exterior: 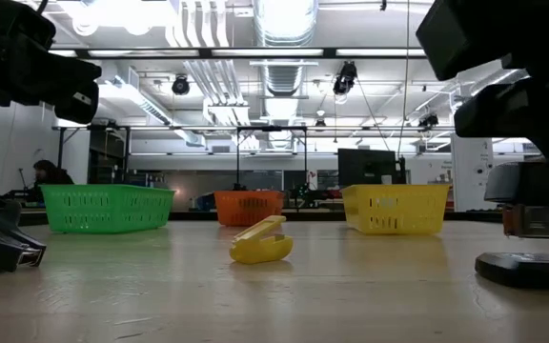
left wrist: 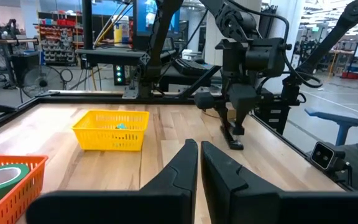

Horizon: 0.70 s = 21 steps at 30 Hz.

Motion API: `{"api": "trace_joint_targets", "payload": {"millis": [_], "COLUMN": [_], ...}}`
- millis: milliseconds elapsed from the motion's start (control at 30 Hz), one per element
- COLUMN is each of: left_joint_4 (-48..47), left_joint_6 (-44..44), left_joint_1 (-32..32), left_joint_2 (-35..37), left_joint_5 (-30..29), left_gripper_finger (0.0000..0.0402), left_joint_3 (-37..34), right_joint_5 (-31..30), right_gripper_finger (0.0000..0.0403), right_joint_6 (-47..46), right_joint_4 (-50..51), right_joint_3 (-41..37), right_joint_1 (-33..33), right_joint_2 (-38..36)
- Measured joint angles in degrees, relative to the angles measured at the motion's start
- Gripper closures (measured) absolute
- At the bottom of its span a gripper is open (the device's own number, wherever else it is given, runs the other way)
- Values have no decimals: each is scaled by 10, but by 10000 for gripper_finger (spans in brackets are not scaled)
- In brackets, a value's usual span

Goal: Pick and place Stapler, Stapler remover, tape
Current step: Put the black stapler into the green basket

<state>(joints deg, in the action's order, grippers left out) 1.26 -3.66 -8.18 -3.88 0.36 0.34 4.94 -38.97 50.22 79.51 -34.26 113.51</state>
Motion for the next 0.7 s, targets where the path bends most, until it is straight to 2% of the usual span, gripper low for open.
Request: {"api": "trace_joint_targets", "payload": {"millis": [100, 467, 700], "left_joint_4": [0, 0, 0], "left_joint_6": [0, 0, 0], "left_joint_1": [0, 0, 0], "left_joint_2": [0, 0, 0], "left_joint_5": [0, 0, 0], "left_gripper_finger": [378, 378, 378], "left_joint_3": [0, 0, 0], "right_joint_5": [-19, -70, -87], "right_gripper_finger": [285, 268, 283], "right_joint_6": [9, 60, 97], "right_joint_4": [-2, -61, -84], "right_joint_3": [0, 6, 24], "right_joint_1": [0, 4, 23], "right_joint_2": [0, -5, -5]}}
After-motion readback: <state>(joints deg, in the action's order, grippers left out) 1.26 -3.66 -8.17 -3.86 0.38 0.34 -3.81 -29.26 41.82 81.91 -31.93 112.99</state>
